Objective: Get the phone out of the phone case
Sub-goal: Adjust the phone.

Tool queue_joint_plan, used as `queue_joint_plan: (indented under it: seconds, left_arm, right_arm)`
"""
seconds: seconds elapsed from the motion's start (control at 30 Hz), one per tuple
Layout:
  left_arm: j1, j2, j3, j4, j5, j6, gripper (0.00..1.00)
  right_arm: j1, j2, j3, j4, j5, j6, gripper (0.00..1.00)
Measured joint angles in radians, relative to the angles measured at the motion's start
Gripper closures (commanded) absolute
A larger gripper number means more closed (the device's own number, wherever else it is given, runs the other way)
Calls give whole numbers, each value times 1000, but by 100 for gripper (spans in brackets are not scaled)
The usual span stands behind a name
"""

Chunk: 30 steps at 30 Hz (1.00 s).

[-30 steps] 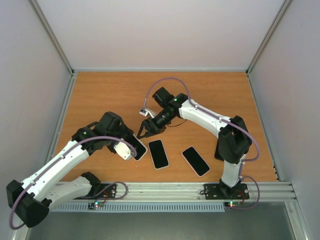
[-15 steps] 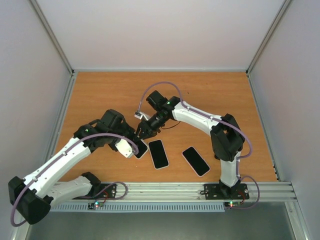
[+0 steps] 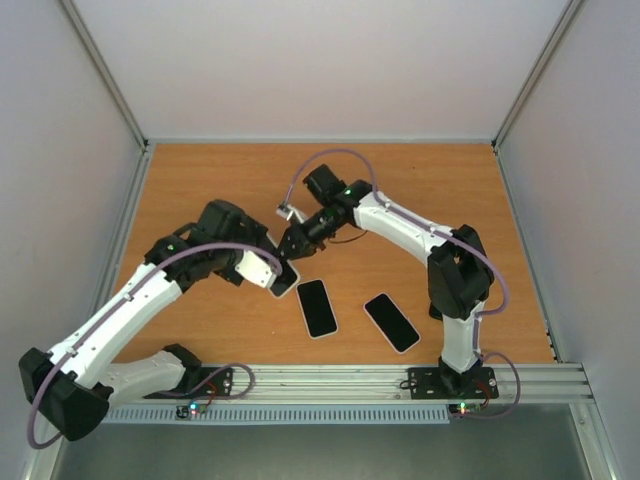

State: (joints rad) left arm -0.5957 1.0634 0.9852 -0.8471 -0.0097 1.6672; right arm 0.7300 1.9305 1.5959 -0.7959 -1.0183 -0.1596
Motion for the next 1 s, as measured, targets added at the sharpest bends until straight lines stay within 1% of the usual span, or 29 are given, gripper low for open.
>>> queue_joint_plan:
  seconds: [0.13, 0.3, 0.47, 0.6, 0.67, 0.77, 0.9, 1.0]
  left_arm:
    - [76, 9, 98, 47, 0, -114, 1]
    - [175, 51, 227, 62, 23, -302, 1]
    - [194, 109, 329, 47, 86, -547, 1]
    - [197, 166, 435, 14, 206, -819, 3]
    - [204, 183, 475, 16, 296, -982, 4]
    - [215, 184, 480, 67, 439, -1227, 7]
    - [237, 158, 377, 266, 622, -1604, 12]
    - [249, 157, 287, 447, 732, -1867, 16]
  right_arm:
    - [-93, -2, 72, 5, -7, 19, 99]
    - [-234, -10, 169, 64, -12, 74, 99]
    - [-339, -19, 253, 149, -11, 159, 98]
    - [-375, -47, 299, 215, -16, 209, 98]
    - [-375, -71, 301, 251, -28, 224, 98]
    - [-376, -111, 301, 333, -62, 267, 97]
    - [-381, -147, 301, 489, -121, 382, 97]
    - [-389, -166, 279, 670, -161, 512, 97]
